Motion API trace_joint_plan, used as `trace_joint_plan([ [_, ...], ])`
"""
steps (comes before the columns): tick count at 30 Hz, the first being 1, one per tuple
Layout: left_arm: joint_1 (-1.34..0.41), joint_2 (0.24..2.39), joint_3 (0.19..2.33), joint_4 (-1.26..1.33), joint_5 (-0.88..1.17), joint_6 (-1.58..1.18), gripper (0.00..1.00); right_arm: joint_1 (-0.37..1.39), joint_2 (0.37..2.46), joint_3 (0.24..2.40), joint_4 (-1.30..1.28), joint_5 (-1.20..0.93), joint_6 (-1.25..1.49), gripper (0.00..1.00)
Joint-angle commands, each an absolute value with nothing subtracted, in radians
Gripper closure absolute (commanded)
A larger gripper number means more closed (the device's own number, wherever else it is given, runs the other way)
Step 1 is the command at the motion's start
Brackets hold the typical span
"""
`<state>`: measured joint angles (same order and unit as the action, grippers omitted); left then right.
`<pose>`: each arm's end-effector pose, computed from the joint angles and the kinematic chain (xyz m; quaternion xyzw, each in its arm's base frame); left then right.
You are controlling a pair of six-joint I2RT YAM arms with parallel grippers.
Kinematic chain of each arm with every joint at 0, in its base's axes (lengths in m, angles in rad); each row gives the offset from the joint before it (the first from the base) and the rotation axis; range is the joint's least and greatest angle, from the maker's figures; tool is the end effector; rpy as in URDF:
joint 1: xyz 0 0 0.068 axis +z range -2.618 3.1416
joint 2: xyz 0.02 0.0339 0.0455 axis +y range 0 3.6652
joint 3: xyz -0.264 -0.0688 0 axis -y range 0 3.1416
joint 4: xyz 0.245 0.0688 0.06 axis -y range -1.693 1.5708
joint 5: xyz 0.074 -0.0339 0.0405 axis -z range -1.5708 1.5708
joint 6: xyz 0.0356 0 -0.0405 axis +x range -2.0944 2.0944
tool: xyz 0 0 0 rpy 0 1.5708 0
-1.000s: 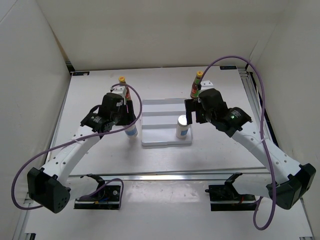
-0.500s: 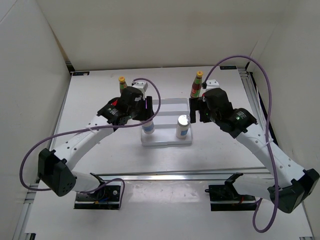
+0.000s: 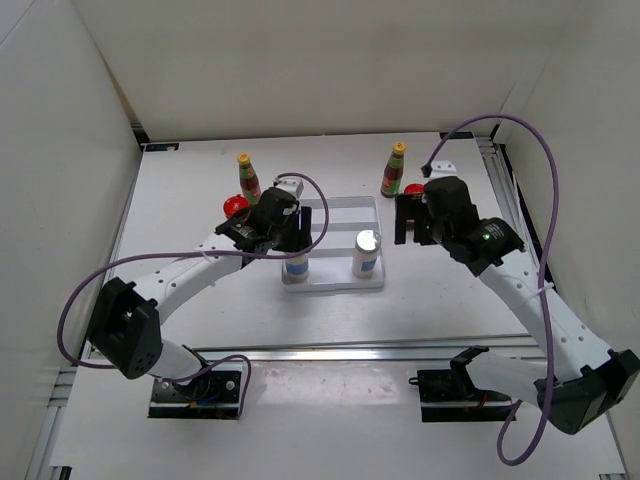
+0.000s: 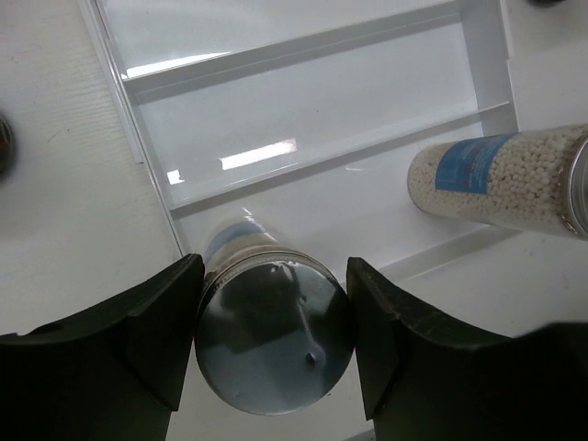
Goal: Organize the condiment bottles
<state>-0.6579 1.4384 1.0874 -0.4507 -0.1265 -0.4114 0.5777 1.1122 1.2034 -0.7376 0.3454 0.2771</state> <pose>0.2495 -0.1871 0.2687 0.0902 0.9210 -0.1404 0.3520 0.1971 0.1141 0.3675 -0.0563 0.8833 0.0421 0.4635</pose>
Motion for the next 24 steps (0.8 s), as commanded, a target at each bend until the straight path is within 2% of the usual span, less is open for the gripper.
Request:
trace_joint_plan([
  [1, -0.672, 1.433, 1.103, -0.407, -0.164, -0.410, 0.23, 0.487, 1.112, 1.195, -0.736, 0.356, 0.282, 0.00],
  [2, -0.672, 1.433, 1.103, -0.407, -0.164, -0.399, 0.12, 0.459, 1.121, 1.195, -0.736, 0.339, 0.282, 0.00],
  [4, -0.672, 1.421, 1.115, -0.407, -0.164, -0.399, 0.00, 0.370, 1.153, 1.219, -0.723, 0.263, 0.262, 0.00],
  [10, -0.672, 1.348, 1.212, -0.475, -0.164, -0.353, 0.00, 0.230, 1.328, 1.330, -0.698, 0.179, 0.216, 0.00],
  [15, -0.672, 1.206, 1.247, -0.522, -0.221, -0.264, 0.00, 0.230, 1.498, 1.471, -0.660, 0.126, 0.207, 0.00],
  [24, -0.597, 0.846, 0.982, -0.543, -0.438, -0.035, 0.00, 0.210, 1.773, 1.626, -0.669, 0.087, 0.218, 0.00],
])
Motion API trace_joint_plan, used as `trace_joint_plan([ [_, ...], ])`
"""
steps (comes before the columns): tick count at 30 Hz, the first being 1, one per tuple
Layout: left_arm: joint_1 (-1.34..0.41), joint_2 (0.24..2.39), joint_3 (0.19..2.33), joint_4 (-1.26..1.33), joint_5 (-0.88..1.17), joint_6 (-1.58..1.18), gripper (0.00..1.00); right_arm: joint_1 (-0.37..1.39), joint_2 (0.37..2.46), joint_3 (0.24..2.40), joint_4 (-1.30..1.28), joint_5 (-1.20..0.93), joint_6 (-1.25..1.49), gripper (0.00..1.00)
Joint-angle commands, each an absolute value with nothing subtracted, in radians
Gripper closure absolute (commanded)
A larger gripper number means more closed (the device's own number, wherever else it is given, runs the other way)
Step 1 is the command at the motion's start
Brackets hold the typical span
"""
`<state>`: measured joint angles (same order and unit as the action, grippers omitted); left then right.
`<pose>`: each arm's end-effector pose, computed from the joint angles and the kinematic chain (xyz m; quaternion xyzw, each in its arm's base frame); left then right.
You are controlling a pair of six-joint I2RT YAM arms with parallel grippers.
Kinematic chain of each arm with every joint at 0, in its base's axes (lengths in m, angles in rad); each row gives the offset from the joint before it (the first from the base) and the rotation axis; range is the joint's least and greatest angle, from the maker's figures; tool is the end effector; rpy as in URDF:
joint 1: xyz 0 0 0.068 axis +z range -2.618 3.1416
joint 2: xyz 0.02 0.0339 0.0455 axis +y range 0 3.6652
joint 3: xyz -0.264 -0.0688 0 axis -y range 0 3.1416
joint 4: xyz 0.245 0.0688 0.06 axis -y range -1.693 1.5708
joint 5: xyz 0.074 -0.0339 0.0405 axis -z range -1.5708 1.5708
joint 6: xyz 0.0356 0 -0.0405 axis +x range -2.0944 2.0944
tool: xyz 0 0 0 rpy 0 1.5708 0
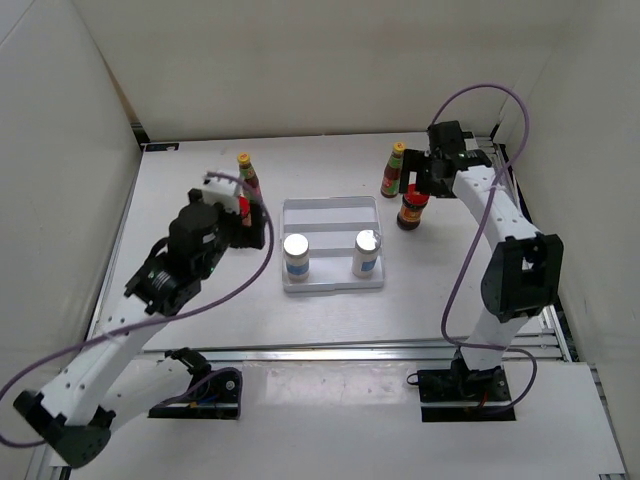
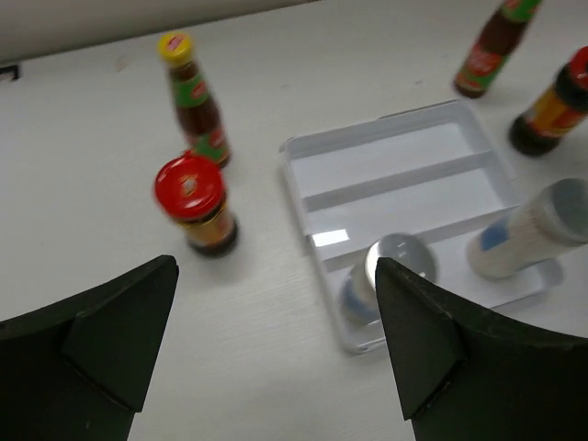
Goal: Organize the condiment bottles
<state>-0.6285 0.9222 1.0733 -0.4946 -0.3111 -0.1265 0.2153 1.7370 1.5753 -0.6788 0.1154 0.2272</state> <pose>0.1644 -0.1060 0.3837 0.1142 0.8045 -0.0920 0.5755 0.3800 0.0789 0.3122 0.0261 0.9324 0.0257 0.3596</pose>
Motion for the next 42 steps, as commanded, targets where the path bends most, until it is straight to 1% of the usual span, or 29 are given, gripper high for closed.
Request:
trace_joint_plan([
  [1, -0.583, 0.815, 0.919, -0.543, -0.465, -0.035, 0.00, 0.210, 1.790, 1.637, -0.669, 0.087, 0.209, 0.00],
  [2, -0.583, 0.784, 0.892, -0.543, -0.526, -0.035, 0.00, 0.210, 1.822, 1.649, -0.669, 0.098, 0.209, 0.00],
  [3, -0.583, 0.712, 0.864, -0.543, -0.546, -0.049, 0.00, 0.210, 1.838, 1.649, -0.669, 0.098, 0.196, 0.00],
  [6, -0.583, 0.579, 0.726, -0.439, -0.587, -0.072, 0.00, 0.210, 1.879, 1.660, -0.669, 0.098, 0.196, 0.00],
  [7, -0.583, 0.505, 0.678, -0.407, -0.603, -0.057, 0.00, 0.210, 1.879, 1.660, -0.669, 0.088, 0.196, 0.00],
  [8, -0.583, 0.485, 0.663, -0.362, -0.617, -0.046, 0.00, 0.210, 1.894, 1.660, -0.669, 0.087, 0.196, 0.00],
  [10, -0.583, 0.489, 0.663, -0.362, -0.667, -0.046, 0.00, 0.210, 1.914, 1.660, -0.669, 0.078, 0.215, 0.00],
  [12, -0.583, 0.515, 0.673, -0.385, -0.667, -0.055, 0.00, 0.210, 1.914, 1.660, -0.669, 0.078, 0.215, 0.05],
  [13, -0.583, 0.541, 0.684, -0.385, -0.652, -0.066, 0.00, 0.210, 1.925, 1.660, -0.669, 0.078, 0.215, 0.13],
  [15, -0.583, 0.567, 0.684, -0.385, -0.629, -0.066, 0.00, 0.210, 1.925, 1.660, -0.669, 0.078, 0.215, 0.23],
  [16, -0.583, 0.595, 0.696, -0.385, -0.629, -0.075, 0.00, 0.210, 1.925, 1.660, -0.669, 0.090, 0.215, 0.32],
  [19, -0.583, 0.621, 0.707, -0.394, -0.629, -0.084, 0.00, 0.210, 1.916, 1.669, -0.669, 0.103, 0.215, 0.49],
  [20, -0.583, 0.621, 0.707, -0.394, -0.629, -0.084, 0.00, 0.210, 1.902, 1.678, -0.669, 0.113, 0.215, 0.57],
  [22, -0.583, 0.621, 0.707, -0.394, -0.629, -0.084, 0.00, 0.210, 1.878, 1.689, -0.681, 0.124, 0.206, 0.65],
  [23, -0.583, 0.611, 0.707, -0.394, -0.641, -0.084, 0.00, 0.210, 1.867, 1.698, -0.681, 0.136, 0.206, 0.72],
  [26, -0.583, 0.600, 0.698, -0.394, -0.663, -0.084, 0.00, 0.238, 1.818, 1.753, -0.706, 0.166, 0.173, 0.81],
  [29, -0.583, 0.600, 0.698, -0.394, -0.672, -0.084, 0.00, 0.288, 1.775, 1.831, -0.727, 0.175, 0.134, 0.85],
  [32, -0.583, 0.609, 0.698, -0.394, -0.684, -0.084, 0.00, 0.343, 1.766, 1.899, -0.759, 0.132, 0.114, 0.85],
  [36, -0.583, 0.609, 0.698, -0.394, -0.693, -0.094, 0.00, 0.393, 1.766, 1.911, -0.768, 0.043, 0.114, 0.86],
  [42, -0.583, 0.609, 0.698, -0.403, -0.703, -0.094, 0.00, 0.443, 1.778, 1.855, -0.759, -0.057, 0.114, 0.87],
])
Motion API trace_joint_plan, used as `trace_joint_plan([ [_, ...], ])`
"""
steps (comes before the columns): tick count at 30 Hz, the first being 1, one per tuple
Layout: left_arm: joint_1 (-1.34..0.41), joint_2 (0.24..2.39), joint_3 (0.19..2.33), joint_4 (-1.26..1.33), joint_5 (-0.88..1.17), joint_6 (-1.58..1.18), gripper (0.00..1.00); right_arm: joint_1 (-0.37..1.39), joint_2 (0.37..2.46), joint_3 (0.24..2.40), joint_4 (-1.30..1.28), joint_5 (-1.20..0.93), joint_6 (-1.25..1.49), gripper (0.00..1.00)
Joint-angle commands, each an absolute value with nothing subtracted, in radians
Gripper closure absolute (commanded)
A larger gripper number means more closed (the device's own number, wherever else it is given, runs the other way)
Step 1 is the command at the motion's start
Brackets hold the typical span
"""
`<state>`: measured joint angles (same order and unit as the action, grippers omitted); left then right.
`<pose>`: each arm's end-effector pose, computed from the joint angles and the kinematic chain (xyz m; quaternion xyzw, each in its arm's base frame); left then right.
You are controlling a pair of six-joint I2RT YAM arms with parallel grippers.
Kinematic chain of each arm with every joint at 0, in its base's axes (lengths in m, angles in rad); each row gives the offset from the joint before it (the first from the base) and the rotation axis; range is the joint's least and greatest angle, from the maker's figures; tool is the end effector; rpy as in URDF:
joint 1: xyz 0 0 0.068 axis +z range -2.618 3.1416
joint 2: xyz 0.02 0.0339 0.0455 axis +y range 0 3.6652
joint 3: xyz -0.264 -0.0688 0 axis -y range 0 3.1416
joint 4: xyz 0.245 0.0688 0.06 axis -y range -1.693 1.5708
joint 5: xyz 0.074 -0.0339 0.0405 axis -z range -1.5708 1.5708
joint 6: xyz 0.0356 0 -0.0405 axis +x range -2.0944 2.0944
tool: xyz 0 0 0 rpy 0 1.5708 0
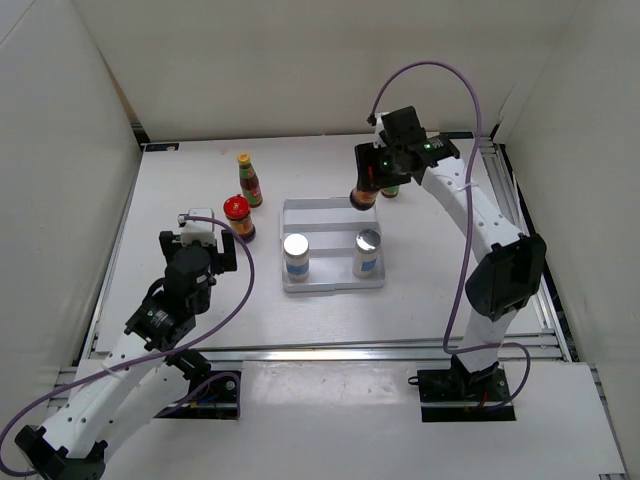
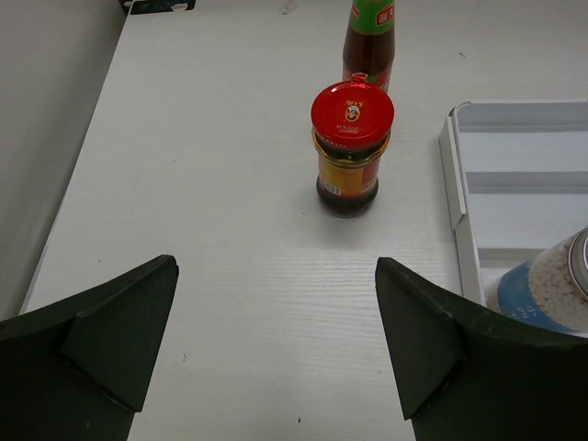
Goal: Organize the condiment bottles
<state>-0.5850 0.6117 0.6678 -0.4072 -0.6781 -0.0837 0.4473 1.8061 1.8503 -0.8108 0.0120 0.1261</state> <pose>0.1296 -0.0590 0.3038 0.0072 0.7962 0.0803 0.5997 0.3632 0.1738 0.3650 -0.1448 0.9088 0.1054 0.3769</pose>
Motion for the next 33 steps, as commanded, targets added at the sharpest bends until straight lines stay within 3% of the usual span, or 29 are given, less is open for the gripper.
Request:
trace_joint_plan([
  [1, -0.583, 0.609, 0.698, -0.403, -0.703, -0.094, 0.00, 0.455, 1.778, 1.838, -0.759, -0.066, 0.114, 0.87],
  [19, -0.583, 0.609, 0.698, -0.403, -0.712, -0.094, 0.00, 0.477, 1.844, 1.611, -0.657, -0.051, 0.133, 0.87],
  [22, -0.583, 0.609, 0.698, -0.403, -0.712, -0.094, 0.00, 0.477, 1.865, 1.601, -0.647, -0.023, 0.133, 0.78],
  [24, -0.583, 0.609, 0.698, -0.403, -0.712, -0.094, 0.00, 0.477, 1.876, 1.601, -0.647, -0.012, 0.133, 0.65],
  [26, -0.583, 0.609, 0.698, -0.403, -0.712, -0.094, 0.00, 0.477, 1.885, 1.592, -0.647, -0.012, 0.133, 0.46],
  [27, -0.583, 0.618, 0.698, -0.403, -0.712, -0.094, 0.00, 0.477, 1.885, 1.592, -0.647, -0.002, 0.133, 0.29],
  [29, -0.583, 0.618, 0.698, -0.403, -0.712, -0.103, 0.00, 0.477, 1.876, 1.592, -0.647, 0.017, 0.133, 0.14],
  [30, -0.583, 0.629, 0.698, -0.403, -0.700, -0.103, 0.00, 0.486, 1.846, 1.592, -0.647, 0.026, 0.143, 0.00],
  [33, -0.583, 0.640, 0.721, -0.414, -0.657, -0.103, 0.00, 0.486, 1.786, 1.606, -0.667, 0.035, 0.143, 0.00],
])
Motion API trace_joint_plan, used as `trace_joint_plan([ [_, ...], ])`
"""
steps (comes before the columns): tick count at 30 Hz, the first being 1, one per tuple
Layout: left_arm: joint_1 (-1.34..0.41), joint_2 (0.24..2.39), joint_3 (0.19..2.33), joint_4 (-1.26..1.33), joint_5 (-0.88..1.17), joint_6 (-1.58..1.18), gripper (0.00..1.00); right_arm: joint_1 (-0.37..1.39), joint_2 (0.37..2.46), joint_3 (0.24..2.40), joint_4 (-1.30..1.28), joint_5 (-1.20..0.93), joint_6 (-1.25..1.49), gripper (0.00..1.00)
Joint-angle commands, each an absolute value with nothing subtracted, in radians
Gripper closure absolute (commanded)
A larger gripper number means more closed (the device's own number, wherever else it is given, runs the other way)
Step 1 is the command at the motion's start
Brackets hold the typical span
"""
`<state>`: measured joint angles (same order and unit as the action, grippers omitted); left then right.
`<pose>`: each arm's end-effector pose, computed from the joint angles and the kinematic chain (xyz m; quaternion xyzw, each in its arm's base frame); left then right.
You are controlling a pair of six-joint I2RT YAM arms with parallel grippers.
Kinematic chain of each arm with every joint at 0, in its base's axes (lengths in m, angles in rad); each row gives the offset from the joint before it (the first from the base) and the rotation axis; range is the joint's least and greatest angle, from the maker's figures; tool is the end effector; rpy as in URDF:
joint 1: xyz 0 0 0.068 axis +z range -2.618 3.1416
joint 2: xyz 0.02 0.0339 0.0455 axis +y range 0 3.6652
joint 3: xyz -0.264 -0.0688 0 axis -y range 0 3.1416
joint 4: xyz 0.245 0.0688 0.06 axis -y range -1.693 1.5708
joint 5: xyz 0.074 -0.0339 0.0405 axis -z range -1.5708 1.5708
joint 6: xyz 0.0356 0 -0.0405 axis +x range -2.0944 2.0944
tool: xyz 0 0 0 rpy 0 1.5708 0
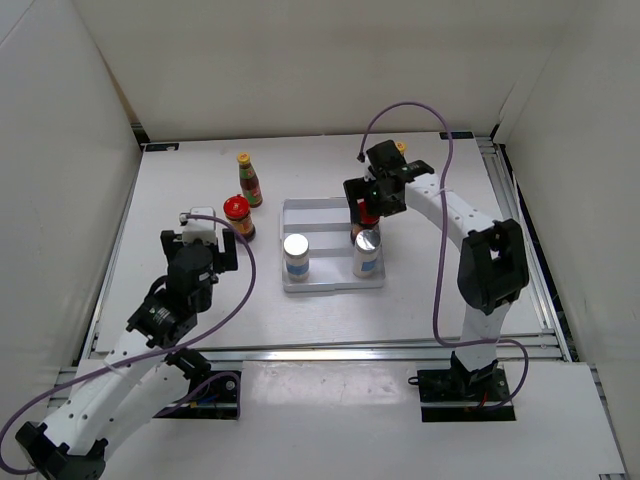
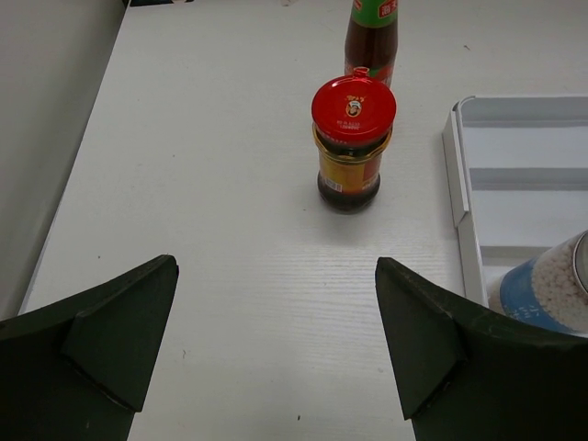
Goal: Organize the condiment bottles
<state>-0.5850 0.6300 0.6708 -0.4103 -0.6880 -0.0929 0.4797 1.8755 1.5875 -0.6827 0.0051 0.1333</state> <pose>0.1323 -0.0605 0.3023 0.0043 0.7997 0.0855 0.5943 0.3665 0.1905 0.2628 -0.1639 0.9412 0.0869 0.2825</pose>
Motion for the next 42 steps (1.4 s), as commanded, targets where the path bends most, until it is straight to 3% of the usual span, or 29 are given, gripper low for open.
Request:
trace_joint_plan([
  [1, -0.583, 0.655, 0.744, -0.414, -0.657, -0.103, 0.00, 0.486, 1.769, 1.627, -0.676, 0.035, 0.143, 0.00],
  [5, -0.572, 0.716, 0.813, -0.423, -0.676, -0.147, 0.00, 0.486, 1.680, 1.669, -0.696, 0.035, 0.133, 0.00],
  [8, -0.537, 0.808, 0.859, -0.367, -0.567, -0.159, 0.00, 0.486, 1.619, 1.692, -0.716, 0.044, 0.133, 0.00],
  [19, -0.287, 1.346, 1.066, -0.261, -0.304, -0.242, 0.00, 0.486, 1.362, 1.586, -0.735, 0.023, 0.170, 0.00],
  [30, -0.213, 1.554, 1.138, -0.216, -0.245, -0.255, 0.00, 0.486, 1.276, 1.559, -0.767, 0.014, 0.152, 0.00],
  [42, -0.213, 1.578, 1.129, -0.167, -0.161, -0.245, 0.00, 0.486, 1.267, 1.539, -0.776, 0.005, 0.152, 0.00],
])
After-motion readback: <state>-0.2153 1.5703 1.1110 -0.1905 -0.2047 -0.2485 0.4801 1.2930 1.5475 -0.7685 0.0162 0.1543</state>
